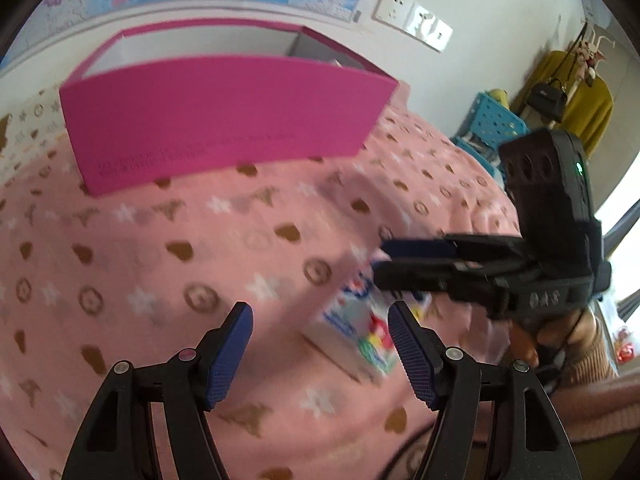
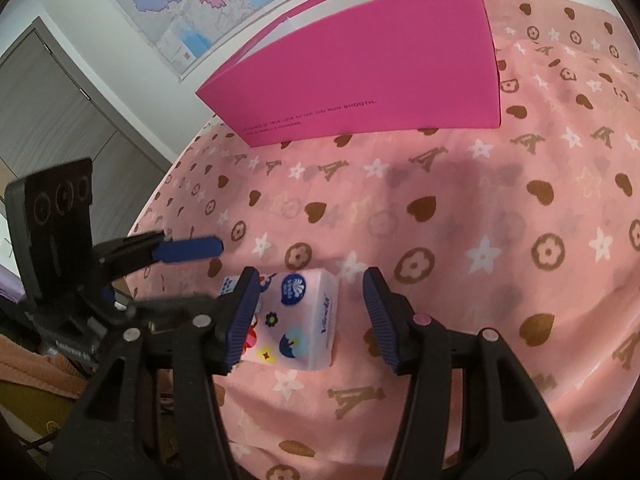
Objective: Organize soft objects
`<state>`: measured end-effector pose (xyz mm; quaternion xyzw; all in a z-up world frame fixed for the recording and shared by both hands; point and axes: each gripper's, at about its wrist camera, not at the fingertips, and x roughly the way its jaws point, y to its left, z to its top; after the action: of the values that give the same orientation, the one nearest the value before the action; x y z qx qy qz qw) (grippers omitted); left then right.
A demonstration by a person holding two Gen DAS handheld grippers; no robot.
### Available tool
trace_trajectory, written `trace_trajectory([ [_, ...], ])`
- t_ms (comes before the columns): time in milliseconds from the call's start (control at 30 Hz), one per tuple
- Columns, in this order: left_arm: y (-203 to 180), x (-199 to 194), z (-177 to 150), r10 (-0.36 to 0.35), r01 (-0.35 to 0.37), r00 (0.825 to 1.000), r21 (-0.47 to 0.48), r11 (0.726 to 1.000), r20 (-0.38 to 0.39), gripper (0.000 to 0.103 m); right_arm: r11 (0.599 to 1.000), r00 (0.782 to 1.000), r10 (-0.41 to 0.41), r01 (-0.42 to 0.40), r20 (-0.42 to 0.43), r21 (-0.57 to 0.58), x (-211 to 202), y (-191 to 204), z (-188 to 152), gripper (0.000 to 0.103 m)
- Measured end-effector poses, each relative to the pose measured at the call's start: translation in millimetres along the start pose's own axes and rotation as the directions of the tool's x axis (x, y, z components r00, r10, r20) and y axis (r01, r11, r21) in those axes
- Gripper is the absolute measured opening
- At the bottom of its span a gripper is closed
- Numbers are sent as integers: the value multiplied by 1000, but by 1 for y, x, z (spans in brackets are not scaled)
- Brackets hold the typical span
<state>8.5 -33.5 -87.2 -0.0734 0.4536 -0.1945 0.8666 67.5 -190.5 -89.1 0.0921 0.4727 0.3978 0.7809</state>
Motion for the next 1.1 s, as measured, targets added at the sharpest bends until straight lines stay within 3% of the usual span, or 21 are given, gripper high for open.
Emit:
trace_trajectory([
  [133,-5,2,-11,-70,69,997,-22,997,-34,61,1000,1000,14,-14,-4,2,0,2,-4,56],
  [200,-9,3,-14,-79,78,996,-11,997,-45,52,1000,1000,14,-14,-2,-1,-2,3,-6,56],
  [467,-15,8,-9,-78,77,996,-12,997,-51,38,1000,1000,28,-29,-13,-13,-1,10,-12,52],
  [633,-12,8,-3,-58,58,998,-16,998,-35,38,1000,1000,18,-18,-4,1,-1,8,-12,46],
  [1100,-5,0,11,-34,35,999,-27,999,23,38,1000,1000,0,1,21,-18,2,16,0,46],
])
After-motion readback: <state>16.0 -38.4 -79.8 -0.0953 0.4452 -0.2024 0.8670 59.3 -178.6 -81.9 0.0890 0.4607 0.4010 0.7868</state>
